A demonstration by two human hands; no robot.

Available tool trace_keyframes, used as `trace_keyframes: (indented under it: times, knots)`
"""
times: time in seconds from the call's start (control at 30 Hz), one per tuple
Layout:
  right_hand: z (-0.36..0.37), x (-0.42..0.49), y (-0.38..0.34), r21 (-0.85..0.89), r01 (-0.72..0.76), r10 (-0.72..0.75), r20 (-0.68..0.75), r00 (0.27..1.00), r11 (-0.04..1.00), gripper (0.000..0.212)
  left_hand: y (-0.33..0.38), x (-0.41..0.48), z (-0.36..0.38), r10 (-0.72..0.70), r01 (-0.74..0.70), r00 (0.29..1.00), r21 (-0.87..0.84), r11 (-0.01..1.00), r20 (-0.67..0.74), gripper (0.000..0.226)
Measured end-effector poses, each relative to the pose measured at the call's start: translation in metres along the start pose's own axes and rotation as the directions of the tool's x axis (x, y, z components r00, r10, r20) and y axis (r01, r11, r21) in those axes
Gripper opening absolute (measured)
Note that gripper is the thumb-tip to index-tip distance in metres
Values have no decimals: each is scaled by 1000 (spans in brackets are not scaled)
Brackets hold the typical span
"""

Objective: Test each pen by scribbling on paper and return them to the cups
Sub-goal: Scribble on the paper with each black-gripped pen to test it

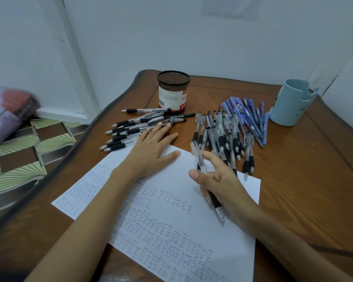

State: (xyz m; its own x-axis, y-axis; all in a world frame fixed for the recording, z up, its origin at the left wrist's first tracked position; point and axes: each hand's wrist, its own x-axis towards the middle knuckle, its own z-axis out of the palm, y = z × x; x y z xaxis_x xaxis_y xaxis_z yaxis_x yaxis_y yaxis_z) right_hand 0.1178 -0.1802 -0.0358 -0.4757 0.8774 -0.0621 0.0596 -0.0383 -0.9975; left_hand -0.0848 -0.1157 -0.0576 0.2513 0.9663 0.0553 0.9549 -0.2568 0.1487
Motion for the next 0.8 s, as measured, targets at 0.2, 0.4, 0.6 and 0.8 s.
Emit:
trace_keyframes:
  times: [0.2,0.4,0.6,0.8]
  knots:
    - [-2,2,0,46,29,-28,-11,1000,999,37,1,0,-1,-3,3,1000,-6,1000,4,77]
    - [-8,1,-2,395,-49,59,-13,998,917,27,1,-1,0,-4,4,1000,-8,1000,-2,71]
    - [-12,2,-5,481,-60,117,-89,989,875,42,2,-1,-1,-6,6,1000,-3,1000,-8,68]
    - [-15,1,-10,270,47,14,-218,976,962,35,1,-1,0,-8,8,1000,-13,1000,-6,70]
